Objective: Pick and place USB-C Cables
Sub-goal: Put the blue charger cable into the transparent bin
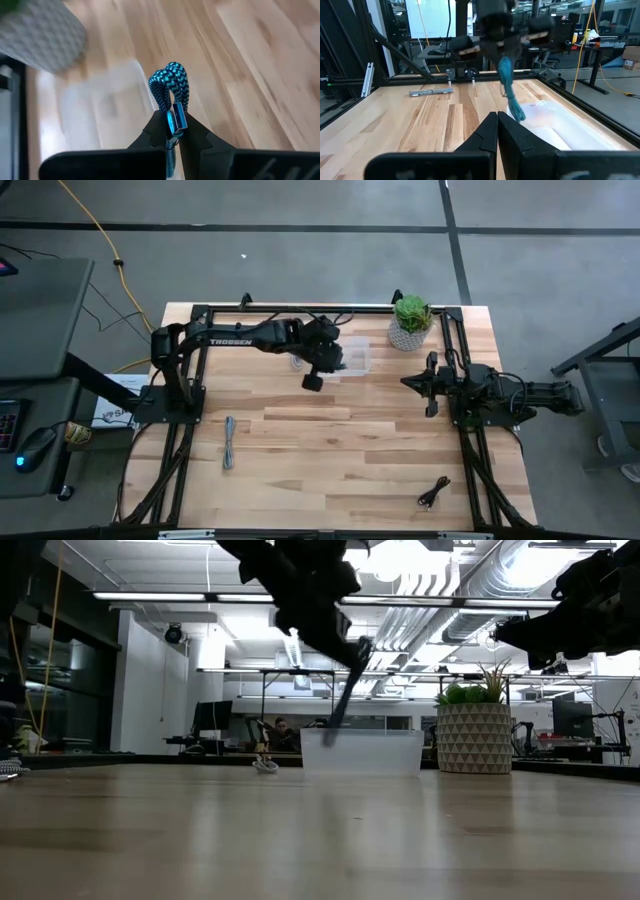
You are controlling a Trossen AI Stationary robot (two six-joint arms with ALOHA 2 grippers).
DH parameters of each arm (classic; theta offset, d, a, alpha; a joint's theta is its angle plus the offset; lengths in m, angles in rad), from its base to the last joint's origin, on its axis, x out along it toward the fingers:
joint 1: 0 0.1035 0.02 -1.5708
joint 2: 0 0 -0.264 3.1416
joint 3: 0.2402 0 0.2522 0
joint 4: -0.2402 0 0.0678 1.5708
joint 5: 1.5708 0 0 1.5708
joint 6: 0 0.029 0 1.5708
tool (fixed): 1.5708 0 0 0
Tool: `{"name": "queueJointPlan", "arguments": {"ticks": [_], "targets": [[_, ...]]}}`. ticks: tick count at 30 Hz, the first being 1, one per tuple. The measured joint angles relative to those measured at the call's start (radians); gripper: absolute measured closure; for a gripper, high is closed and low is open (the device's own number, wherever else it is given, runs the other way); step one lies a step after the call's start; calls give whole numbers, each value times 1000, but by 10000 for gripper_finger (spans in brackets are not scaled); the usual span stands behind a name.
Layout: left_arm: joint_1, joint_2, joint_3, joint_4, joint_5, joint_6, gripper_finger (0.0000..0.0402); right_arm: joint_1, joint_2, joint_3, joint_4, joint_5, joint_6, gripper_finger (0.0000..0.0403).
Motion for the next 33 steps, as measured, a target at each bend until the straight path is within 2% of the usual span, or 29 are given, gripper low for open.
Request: {"name": "queueJointPlan", "arguments": {"ticks": [3,6,9,16,27,33], "targets": [[0,22,0,8,-37,9,401,0,0,0,0,0,0,402],[0,47,4,82,-125,50,401,0,0,0,0,0,0,402],[9,80,32,112,-150,70,401,0,0,0,0,0,0,402],[11,181,126,25,-237,127,401,0,2,0,0,0,0,402],[9,223,156,-3,-247,144,398,0,0,0,0,0,0,402],[-1,223,156,-4,-250,142,363,0,0,0,0,0,0,402]]}}
